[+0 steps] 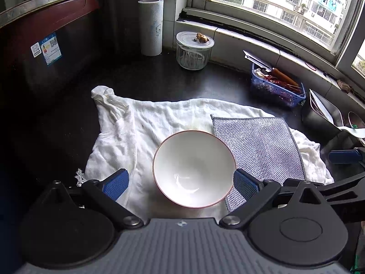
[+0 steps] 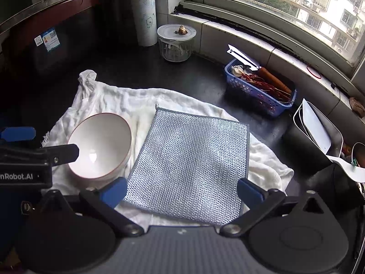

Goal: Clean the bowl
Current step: 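Move the right gripper onto the grey mesh pad and close on its edge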

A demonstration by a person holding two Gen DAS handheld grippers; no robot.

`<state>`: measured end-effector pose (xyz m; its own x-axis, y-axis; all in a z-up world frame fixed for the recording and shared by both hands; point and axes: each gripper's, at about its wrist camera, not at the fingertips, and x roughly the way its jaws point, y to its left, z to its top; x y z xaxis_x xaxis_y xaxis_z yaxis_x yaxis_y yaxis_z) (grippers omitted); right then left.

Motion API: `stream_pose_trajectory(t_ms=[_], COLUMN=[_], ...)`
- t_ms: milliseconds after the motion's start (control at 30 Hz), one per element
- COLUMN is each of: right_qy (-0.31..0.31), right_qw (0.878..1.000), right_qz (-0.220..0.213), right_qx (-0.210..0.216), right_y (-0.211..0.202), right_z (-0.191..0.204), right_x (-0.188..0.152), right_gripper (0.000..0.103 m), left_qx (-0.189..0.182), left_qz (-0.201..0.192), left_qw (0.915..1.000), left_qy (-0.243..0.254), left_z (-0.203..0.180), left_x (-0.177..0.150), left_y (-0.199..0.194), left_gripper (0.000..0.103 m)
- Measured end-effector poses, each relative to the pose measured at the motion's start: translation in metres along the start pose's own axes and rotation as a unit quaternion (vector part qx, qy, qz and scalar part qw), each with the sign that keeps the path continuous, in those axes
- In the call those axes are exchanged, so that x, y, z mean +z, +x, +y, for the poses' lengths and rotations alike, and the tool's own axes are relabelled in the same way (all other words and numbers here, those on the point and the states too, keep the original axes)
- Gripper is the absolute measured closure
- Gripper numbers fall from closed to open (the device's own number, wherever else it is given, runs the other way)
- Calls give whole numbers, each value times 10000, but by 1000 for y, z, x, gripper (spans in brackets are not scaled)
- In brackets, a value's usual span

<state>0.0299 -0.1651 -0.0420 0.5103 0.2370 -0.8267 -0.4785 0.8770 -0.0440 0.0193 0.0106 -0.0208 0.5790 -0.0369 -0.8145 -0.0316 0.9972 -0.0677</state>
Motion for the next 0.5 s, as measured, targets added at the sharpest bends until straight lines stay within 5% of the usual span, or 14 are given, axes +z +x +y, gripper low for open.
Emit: stream_pose_trajectory(t_ms=[300,400,500], right_qy=[-1036,-1387,-1831], right_qw=[9943,9898,9825], right_qz=[-236,-290,-157], right_qx=[124,162,320], right_y=[21,28,44], right_z=[19,26,40], right_x=[-21,-28,-34], right_gripper=[4,27,39], left_qx=[70,75,80], left_qz=[137,179,222], left_qw=[9997,9996,9996], left_qy=[-186,-185,-183], left_z=[14,16,18], left_x=[-3,-4,-5], left_y=[11,13,14], left_gripper=[4,4,4])
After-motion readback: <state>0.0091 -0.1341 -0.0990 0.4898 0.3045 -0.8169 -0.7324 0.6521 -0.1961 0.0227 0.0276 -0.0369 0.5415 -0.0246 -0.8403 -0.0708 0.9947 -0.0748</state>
